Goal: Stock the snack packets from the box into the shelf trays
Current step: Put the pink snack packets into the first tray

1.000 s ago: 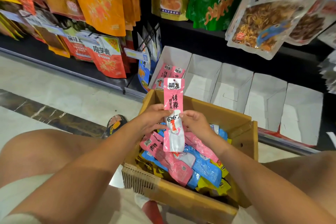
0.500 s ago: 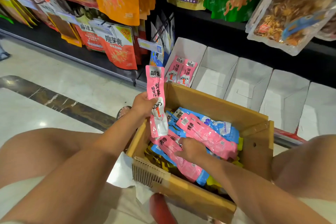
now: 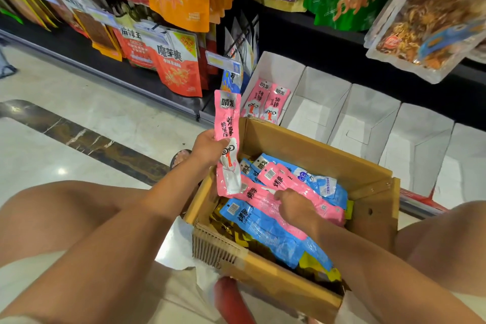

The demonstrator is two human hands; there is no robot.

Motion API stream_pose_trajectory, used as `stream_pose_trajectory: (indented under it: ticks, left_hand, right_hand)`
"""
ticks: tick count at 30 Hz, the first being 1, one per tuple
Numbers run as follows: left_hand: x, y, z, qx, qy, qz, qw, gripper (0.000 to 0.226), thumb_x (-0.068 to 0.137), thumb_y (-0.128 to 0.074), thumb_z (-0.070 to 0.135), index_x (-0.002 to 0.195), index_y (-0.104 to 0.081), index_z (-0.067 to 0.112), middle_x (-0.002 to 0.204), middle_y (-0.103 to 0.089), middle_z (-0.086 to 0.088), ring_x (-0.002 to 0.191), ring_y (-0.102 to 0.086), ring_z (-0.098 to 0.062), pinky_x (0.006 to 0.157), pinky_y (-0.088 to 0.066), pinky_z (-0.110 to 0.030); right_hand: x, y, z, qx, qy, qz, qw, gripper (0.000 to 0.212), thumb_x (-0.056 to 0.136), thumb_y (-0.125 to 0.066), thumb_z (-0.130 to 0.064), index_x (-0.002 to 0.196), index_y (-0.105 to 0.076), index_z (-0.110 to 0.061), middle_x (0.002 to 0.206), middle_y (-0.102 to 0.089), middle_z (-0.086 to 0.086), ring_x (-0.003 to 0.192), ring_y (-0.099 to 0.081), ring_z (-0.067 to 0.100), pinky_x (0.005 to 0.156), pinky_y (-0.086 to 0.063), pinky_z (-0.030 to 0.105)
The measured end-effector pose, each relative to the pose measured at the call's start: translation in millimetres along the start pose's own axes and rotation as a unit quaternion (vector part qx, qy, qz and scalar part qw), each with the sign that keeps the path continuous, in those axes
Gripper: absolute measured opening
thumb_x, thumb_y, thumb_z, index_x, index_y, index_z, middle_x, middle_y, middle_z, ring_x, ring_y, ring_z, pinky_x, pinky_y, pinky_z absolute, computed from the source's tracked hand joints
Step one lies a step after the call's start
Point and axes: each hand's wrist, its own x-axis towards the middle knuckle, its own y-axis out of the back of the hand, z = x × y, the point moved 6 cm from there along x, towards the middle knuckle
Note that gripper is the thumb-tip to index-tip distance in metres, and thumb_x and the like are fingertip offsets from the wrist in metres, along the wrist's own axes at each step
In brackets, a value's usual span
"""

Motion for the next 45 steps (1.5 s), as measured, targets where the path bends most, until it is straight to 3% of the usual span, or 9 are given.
stream_pose_trajectory:
  ticks: [5, 12, 21, 24, 27, 32, 37, 42, 45]
  left_hand:
    - [-1.9, -0.7, 2.4, 0.019, -0.003, 0.001, 1.000, 0.018, 0.101, -0.064, 0.011, 0.118, -0.069, 0.011, 0.108, -0.072, -0.008, 0.081, -0.069, -0.017, 0.062, -0.054, -0.028]
    - [-5.8, -2.6, 3.8, 0.024, -0.006, -0.001, 1.000, 0.019, 0.101, -0.062, 0.009, 0.119, -0.067, 0.009, 0.105, -0.069, -0.005, 0.076, -0.066, -0.008, 0.057, -0.051, -0.023]
    - [-17.4, -8.0, 15.2, 0.011, -0.005, -0.019, 1.000, 0.023, 0.099, -0.064, 0.008, 0.122, -0.069, 0.011, 0.118, -0.074, -0.011, 0.094, -0.072, -0.024, 0.077, -0.059, -0.034]
    - [-27.1, -13.5, 24.6, 0.002, -0.011, -0.039, 0.999, 0.020, 0.098, -0.065, 0.010, 0.118, -0.069, 0.014, 0.113, -0.076, -0.012, 0.088, -0.073, -0.021, 0.068, -0.056, -0.030]
    - [-36.7, -20.2, 47.5, 0.011, -0.034, -0.066, 0.997, 0.021, 0.097, -0.067, 0.013, 0.119, -0.067, 0.014, 0.110, -0.076, -0.010, 0.084, -0.073, -0.020, 0.063, -0.053, -0.028]
    - [-46.8, -32.9, 101.9, 0.020, -0.062, -0.110, 0.992, 0.012, 0.099, -0.061, 0.016, 0.109, -0.064, 0.023, 0.098, -0.074, -0.005, 0.070, -0.070, -0.014, 0.063, -0.053, -0.027]
    - [-54.9, -54.5, 156.2, 0.033, -0.096, -0.172, 0.980, 0.020, 0.102, -0.060, 0.021, 0.122, -0.063, 0.023, 0.100, -0.076, -0.006, 0.078, -0.070, -0.020, 0.068, -0.052, -0.031]
    - [-52.9, -84.0, 178.7, 0.020, -0.101, -0.207, 0.973, 0.026, 0.107, -0.054, 0.013, 0.132, -0.058, 0.019, 0.094, -0.075, -0.002, 0.058, -0.071, -0.006, 0.046, -0.049, -0.020]
    - [-38.2, -100.5, 174.6, 0.001, -0.087, -0.198, 0.976, 0.027, 0.105, -0.055, 0.011, 0.132, -0.057, 0.016, 0.110, -0.075, -0.010, 0.077, -0.077, -0.012, 0.070, -0.062, -0.031]
  right_hand:
    - [-4.4, -10.5, 0.5, -0.037, 0.005, -0.023, 0.999, 0.060, 0.088, -0.063, -0.056, 0.137, -0.045, -0.026, 0.125, -0.053, 0.002, 0.111, -0.058, 0.024, 0.080, -0.053, 0.038]
    - [-5.3, -21.2, -3.9, -0.049, -0.022, 0.000, 0.999, 0.058, 0.088, -0.070, -0.032, 0.136, -0.040, -0.018, 0.121, -0.049, 0.006, 0.105, -0.061, 0.028, 0.079, -0.057, 0.043]
    - [-14.2, 24.7, 2.0, 0.255, -0.032, -0.006, 0.966, 0.049, 0.076, -0.084, -0.028, 0.116, -0.054, -0.025, 0.102, -0.062, -0.004, 0.095, -0.060, 0.017, 0.074, -0.044, 0.027]
    - [-19.2, 63.6, -1.0, 0.310, -0.029, 0.026, 0.950, 0.038, 0.076, -0.085, -0.021, 0.091, -0.052, -0.033, 0.088, -0.064, -0.008, 0.082, -0.063, 0.011, 0.071, -0.052, 0.030]
    - [-19.4, 104.6, 5.7, 0.373, -0.048, 0.046, 0.925, 0.047, 0.069, -0.087, -0.025, 0.101, -0.054, -0.018, 0.101, -0.070, 0.005, 0.087, -0.071, 0.022, 0.079, -0.061, 0.045]
    - [-42.7, 188.8, 7.4, 0.467, -0.002, 0.076, 0.881, 0.078, 0.051, -0.090, -0.047, 0.114, -0.055, -0.018, 0.102, -0.073, 0.003, 0.089, -0.074, 0.019, 0.082, -0.061, 0.040]
    - [-64.4, 258.6, 9.1, 0.442, 0.052, 0.127, 0.886, 0.028, 0.082, -0.080, -0.024, 0.092, -0.057, -0.013, 0.079, -0.059, 0.004, 0.070, -0.057, 0.015, 0.064, -0.045, 0.026]
    - [-59.9, 280.1, 17.2, 0.529, 0.053, 0.087, 0.843, 0.032, 0.084, -0.062, -0.019, 0.115, -0.057, -0.021, 0.072, -0.045, 0.003, 0.071, -0.045, 0.019, 0.064, -0.043, 0.030]
    - [-52.2, 281.9, 25.2, 0.583, 0.074, 0.065, 0.806, 0.016, 0.075, -0.058, -0.011, 0.091, -0.053, -0.013, 0.072, -0.050, 0.003, 0.070, -0.052, 0.019, 0.072, -0.051, 0.036]
